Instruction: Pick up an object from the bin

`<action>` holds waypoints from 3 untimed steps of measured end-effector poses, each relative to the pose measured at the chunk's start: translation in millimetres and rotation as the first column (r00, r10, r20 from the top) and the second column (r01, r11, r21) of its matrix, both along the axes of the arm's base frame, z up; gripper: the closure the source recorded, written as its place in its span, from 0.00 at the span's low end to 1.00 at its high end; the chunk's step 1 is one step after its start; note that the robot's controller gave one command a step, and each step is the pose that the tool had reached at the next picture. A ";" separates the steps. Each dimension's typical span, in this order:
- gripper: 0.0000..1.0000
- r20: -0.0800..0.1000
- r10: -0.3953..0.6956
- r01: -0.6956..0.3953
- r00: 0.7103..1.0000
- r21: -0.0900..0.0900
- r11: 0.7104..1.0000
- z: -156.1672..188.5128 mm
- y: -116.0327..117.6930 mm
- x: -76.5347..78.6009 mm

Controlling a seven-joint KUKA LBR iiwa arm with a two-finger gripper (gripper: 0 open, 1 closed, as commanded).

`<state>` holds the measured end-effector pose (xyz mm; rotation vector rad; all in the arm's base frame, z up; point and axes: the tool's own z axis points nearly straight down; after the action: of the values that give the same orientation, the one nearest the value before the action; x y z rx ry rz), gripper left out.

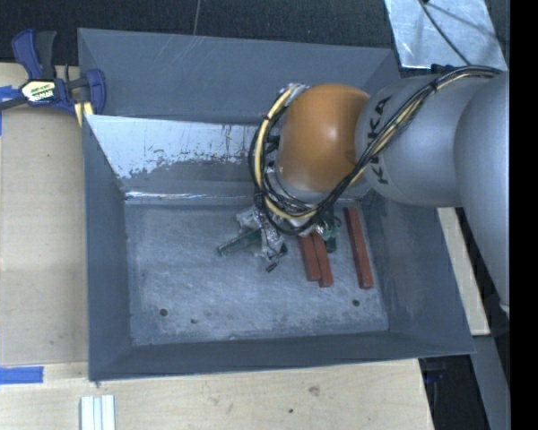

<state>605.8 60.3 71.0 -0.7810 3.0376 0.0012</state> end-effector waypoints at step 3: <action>1.00 -0.001 -0.040 0.040 0.999 -0.005 0.999 123.3 -1.5 -34.4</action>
Offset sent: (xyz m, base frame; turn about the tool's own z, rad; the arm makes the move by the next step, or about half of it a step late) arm -0.0269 0.0446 0.0532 0.0520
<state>571.4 58.8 194.4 -0.7206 3.0550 -0.0065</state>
